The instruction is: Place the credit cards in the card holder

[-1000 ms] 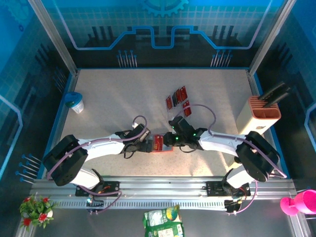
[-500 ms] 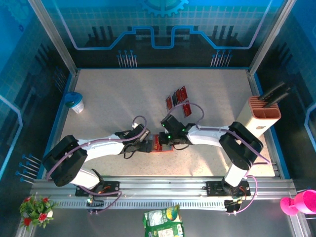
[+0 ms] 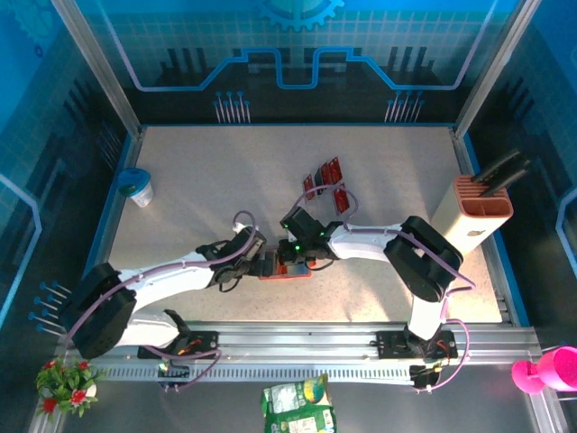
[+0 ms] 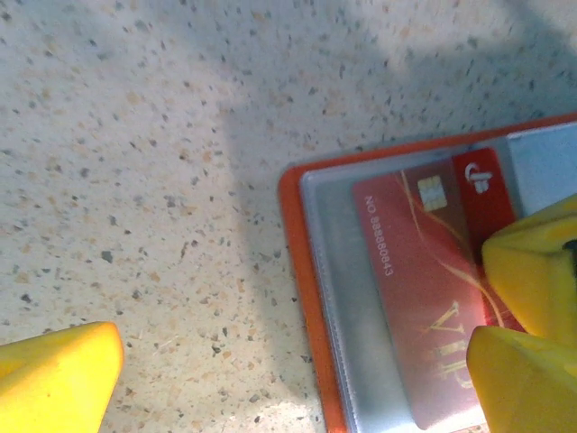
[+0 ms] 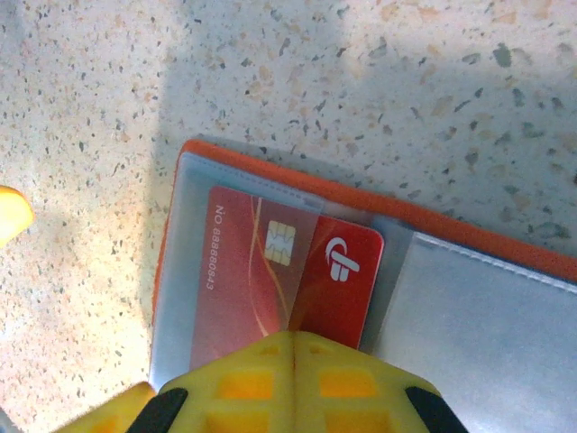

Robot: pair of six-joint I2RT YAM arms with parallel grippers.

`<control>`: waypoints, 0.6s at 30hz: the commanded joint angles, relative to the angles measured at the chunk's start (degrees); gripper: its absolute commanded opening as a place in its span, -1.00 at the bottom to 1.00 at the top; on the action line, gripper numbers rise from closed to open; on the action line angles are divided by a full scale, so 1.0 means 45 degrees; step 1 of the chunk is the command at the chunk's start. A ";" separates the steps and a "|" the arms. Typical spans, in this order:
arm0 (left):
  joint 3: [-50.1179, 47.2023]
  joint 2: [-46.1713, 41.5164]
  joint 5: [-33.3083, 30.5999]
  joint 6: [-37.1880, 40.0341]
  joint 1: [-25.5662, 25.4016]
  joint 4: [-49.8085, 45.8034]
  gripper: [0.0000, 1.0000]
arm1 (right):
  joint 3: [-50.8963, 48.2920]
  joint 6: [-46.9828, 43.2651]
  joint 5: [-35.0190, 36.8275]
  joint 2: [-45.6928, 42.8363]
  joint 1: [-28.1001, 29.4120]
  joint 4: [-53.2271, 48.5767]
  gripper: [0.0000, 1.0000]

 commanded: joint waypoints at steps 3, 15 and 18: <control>-0.0485 -0.0672 -0.0452 -0.0545 0.0518 -0.0555 0.99 | 0.0117 -0.0163 0.0279 -0.1161 -0.0003 -0.0683 -0.87; -0.0018 0.0764 -0.1232 -0.1742 0.0867 -0.1829 0.99 | 0.0168 -0.1038 0.1474 -0.1158 -0.0025 -0.2314 -0.96; 0.0081 0.1067 -0.1325 -0.2005 0.0871 -0.2019 0.99 | 0.0276 -0.1116 0.1479 -0.0948 -0.0005 -0.2365 -0.98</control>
